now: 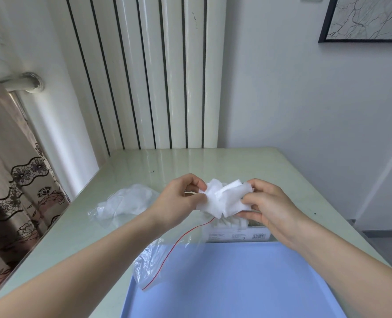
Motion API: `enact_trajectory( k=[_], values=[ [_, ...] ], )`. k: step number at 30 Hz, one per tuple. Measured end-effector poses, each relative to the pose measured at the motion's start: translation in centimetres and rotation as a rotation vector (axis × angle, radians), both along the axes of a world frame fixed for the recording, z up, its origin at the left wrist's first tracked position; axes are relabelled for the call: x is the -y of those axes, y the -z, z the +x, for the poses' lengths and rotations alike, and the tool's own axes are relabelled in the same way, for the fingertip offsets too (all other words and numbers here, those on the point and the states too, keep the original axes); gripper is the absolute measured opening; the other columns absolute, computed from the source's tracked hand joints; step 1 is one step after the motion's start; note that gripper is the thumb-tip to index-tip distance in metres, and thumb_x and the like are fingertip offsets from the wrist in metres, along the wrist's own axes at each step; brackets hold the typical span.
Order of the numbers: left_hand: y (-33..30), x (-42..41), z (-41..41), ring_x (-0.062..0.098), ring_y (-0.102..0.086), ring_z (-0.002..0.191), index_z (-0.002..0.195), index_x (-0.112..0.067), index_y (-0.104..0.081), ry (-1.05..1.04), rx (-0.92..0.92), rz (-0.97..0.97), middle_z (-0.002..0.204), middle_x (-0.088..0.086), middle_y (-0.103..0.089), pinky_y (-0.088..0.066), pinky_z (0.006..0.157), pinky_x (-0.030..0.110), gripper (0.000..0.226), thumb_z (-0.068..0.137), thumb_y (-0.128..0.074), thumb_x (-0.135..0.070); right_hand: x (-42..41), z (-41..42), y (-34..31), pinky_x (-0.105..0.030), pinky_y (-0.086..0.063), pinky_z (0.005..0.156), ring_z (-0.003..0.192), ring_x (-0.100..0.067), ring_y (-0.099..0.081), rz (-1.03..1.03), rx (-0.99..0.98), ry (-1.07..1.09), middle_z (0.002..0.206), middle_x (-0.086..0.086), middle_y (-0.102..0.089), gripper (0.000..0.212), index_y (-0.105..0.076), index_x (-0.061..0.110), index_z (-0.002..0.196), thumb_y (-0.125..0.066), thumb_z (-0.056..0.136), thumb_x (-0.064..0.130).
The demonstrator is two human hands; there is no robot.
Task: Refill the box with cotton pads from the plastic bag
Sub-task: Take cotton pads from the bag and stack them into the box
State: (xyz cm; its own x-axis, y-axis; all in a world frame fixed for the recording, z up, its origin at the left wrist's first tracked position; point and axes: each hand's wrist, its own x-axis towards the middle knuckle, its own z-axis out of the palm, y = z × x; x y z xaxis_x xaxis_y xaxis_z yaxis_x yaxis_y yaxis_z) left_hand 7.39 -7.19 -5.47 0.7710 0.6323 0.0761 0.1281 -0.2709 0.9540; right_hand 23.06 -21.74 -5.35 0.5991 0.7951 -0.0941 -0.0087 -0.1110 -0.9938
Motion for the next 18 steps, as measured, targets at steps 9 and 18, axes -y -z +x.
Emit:
enact_trajectory(
  k=[9,18],
  values=[
    [-0.4,0.4,0.2,0.021,-0.052,0.074,0.09,-0.017,-0.058,0.078,0.033,0.038,0.093,0.022,-0.063,-0.047,0.076,0.044,0.019,0.075,-0.052,-0.007,-1.6,-1.3,-1.2,-0.036,-0.062,0.072,0.08,-0.025,-0.071,-0.068,0.31,-0.047,0.099,-0.019,-0.071,0.025,-0.068,0.007,0.095,-0.053,0.081,-0.009],
    [0.0,0.3,0.4,0.025,-0.071,0.081,0.093,-0.006,-0.059,0.026,0.056,-0.01,0.094,0.005,-0.068,-0.058,0.081,0.038,0.017,0.083,-0.072,-0.01,-1.7,-2.0,-1.1,-0.04,-0.062,0.077,0.073,-0.025,-0.075,-0.082,0.367,0.023,0.095,-0.01,-0.069,0.015,-0.066,0.011,0.094,-0.06,0.085,0.0]
  ],
)
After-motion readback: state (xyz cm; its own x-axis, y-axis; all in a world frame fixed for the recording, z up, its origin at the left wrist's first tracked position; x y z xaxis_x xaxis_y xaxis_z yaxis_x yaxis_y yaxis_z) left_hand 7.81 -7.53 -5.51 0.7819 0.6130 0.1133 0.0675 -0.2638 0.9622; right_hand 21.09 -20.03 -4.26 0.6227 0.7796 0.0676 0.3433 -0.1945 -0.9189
